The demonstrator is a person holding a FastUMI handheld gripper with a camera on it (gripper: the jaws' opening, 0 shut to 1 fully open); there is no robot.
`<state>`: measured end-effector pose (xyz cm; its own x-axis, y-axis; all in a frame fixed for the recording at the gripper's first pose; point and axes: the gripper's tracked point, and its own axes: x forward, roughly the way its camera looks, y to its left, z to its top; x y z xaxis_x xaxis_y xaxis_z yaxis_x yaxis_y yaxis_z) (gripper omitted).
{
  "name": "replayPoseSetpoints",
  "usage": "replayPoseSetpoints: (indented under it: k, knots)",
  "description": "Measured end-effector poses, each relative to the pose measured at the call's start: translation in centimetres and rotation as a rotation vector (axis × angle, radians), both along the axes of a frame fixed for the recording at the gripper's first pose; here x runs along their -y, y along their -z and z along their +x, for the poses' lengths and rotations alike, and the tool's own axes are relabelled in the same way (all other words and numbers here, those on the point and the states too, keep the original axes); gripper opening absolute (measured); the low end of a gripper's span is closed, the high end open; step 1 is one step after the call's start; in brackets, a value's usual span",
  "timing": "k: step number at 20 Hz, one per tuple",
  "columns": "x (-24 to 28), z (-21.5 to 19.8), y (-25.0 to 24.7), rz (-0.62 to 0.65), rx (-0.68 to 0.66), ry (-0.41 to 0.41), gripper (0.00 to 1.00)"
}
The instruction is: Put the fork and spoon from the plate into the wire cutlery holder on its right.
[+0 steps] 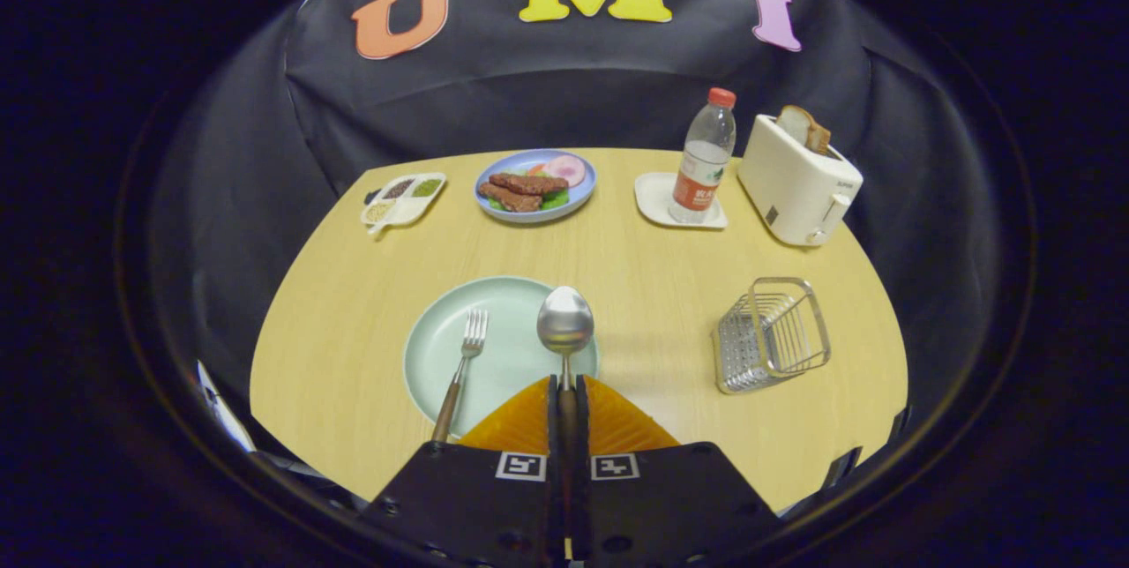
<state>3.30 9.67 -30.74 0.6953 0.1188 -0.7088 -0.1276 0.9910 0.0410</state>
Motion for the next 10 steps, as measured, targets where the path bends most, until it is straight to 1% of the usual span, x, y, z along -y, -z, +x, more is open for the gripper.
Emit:
replayPoseSetpoints:
  k: [3,7,10]
  knots:
    - [3.1,-0.1,-2.6,0.001,0.039,-0.012,0.04]
    - [8.1,0.2,-4.7,0.000,0.063,0.020,0.03]
    - [12.7,0.3,-4.2,-0.032,0.046,0.065,0.04]
